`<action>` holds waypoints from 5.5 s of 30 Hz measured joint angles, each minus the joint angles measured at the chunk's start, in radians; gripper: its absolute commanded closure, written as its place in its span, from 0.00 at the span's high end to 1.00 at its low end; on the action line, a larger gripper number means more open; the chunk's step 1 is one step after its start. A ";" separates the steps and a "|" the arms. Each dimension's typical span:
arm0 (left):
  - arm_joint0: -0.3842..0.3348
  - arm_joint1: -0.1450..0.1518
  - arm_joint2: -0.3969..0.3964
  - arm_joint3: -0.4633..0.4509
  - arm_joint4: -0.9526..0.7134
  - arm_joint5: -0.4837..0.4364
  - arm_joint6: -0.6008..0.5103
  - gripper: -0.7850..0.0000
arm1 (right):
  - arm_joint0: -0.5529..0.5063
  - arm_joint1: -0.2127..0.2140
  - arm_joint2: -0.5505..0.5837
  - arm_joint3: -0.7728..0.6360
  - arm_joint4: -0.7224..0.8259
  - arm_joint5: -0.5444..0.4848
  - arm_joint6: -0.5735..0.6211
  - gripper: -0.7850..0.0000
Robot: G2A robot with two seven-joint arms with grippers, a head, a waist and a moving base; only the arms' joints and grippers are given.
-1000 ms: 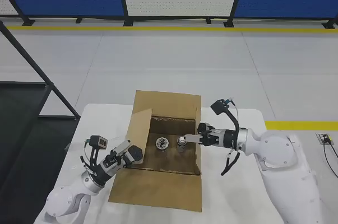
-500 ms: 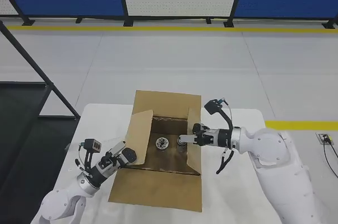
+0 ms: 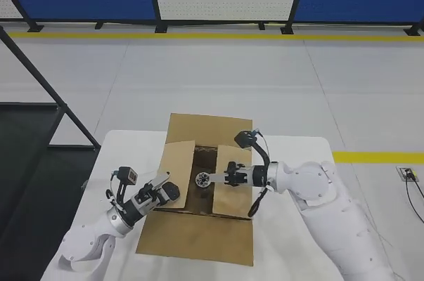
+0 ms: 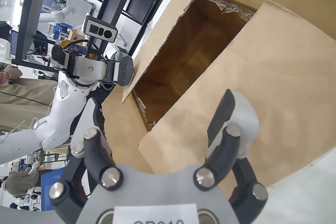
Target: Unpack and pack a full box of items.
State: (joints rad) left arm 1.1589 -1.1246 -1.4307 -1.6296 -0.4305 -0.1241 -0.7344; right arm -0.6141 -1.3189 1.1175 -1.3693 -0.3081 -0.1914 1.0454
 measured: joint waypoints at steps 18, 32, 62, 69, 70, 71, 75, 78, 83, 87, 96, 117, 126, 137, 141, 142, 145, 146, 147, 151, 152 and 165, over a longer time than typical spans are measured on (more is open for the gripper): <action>-0.051 -0.006 0.062 0.055 0.040 0.049 0.020 1.00 | 0.033 -0.001 -0.080 0.030 -0.101 0.062 -0.026 1.00; -0.055 -0.006 0.073 0.062 0.044 0.076 0.018 1.00 | 0.027 -0.001 -0.115 0.009 -0.139 0.084 -0.044 1.00; -0.002 0.000 0.033 -0.005 0.013 -0.045 -0.007 1.00 | 0.005 0.011 -0.078 -0.023 -0.068 0.046 -0.050 1.00; 0.069 0.015 -0.062 -0.041 -0.062 -0.210 -0.146 1.00 | -0.008 0.018 -0.021 -0.010 0.036 0.009 -0.092 1.00; 0.081 0.017 -0.078 -0.041 -0.074 -0.227 -0.166 1.00 | -0.010 0.019 -0.015 -0.010 0.043 0.007 -0.097 1.00; 0.093 0.019 -0.093 -0.041 -0.087 -0.243 -0.185 1.00 | -0.012 0.021 -0.009 -0.010 0.046 0.006 -0.101 1.00; 0.146 0.028 -0.152 -0.019 -0.169 -0.302 -0.276 1.00 | -0.019 0.027 0.019 -0.014 0.064 0.003 -0.115 1.00; 0.180 0.032 -0.182 0.006 -0.241 -0.327 -0.346 1.00 | -0.023 0.033 0.042 -0.017 0.076 0.000 -0.124 1.00; 0.217 0.038 -0.217 0.067 -0.351 -0.352 -0.470 1.00 | -0.025 0.039 0.062 -0.016 0.053 0.032 -0.152 1.00; 0.242 0.043 -0.249 0.097 -0.361 -0.359 -0.491 1.00 | -0.015 0.046 0.068 -0.013 0.006 0.091 -0.114 1.00; 0.243 0.043 -0.250 0.096 -0.358 -0.357 -0.487 1.00 | -0.015 0.046 0.067 -0.013 0.015 0.081 -0.114 1.00; 0.262 0.063 -0.341 0.171 -0.359 -0.297 -0.560 1.00 | 0.189 0.002 0.020 0.515 0.128 -0.131 -0.436 1.00; 0.255 0.066 -0.310 0.181 -0.323 -0.292 -0.584 1.00 | 0.316 -0.057 -0.055 0.791 0.221 -0.214 -0.435 1.00; 0.249 0.068 -0.284 0.179 -0.307 -0.290 -0.575 1.00 | 0.399 -0.094 -0.007 0.996 0.525 -0.415 -0.218 1.00; 0.249 0.069 -0.271 0.180 -0.297 -0.287 -0.587 1.00 | 0.417 -0.093 0.016 1.031 0.592 -0.464 -0.142 1.00; 0.249 0.069 -0.267 0.179 -0.297 -0.286 -0.591 1.00 | 0.420 -0.092 0.020 1.036 0.599 -0.472 -0.130 1.00; 0.249 0.070 -0.257 0.174 -0.294 -0.284 -0.604 1.00 | 0.426 -0.088 0.028 1.041 0.616 -0.499 -0.095 1.00; 0.249 0.070 -0.254 0.172 -0.294 -0.283 -0.606 1.00 | 0.426 -0.087 0.030 1.041 0.619 -0.506 -0.084 1.00; 0.248 0.070 -0.250 0.171 -0.294 -0.282 -0.607 1.00 | 0.427 -0.085 0.034 1.040 0.626 -0.515 -0.066 1.00; 0.242 0.071 -0.237 0.169 -0.290 -0.279 -0.601 1.00 | 0.431 -0.078 0.042 1.034 0.635 -0.534 -0.018 1.00; 0.240 0.071 -0.234 0.167 -0.290 -0.279 -0.600 1.00 | 0.431 -0.076 0.043 1.030 0.635 -0.538 -0.010 1.00; 0.229 0.068 -0.214 0.089 -0.312 -0.305 -0.533 1.00 | 0.413 -0.051 0.026 0.895 0.569 -0.559 0.024 1.00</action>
State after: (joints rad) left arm 1.3874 -1.0564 -1.6446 -1.5403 -0.7422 -0.4292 -1.2674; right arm -0.2007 -1.3701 1.1439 -0.4745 0.2605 -0.7500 1.0698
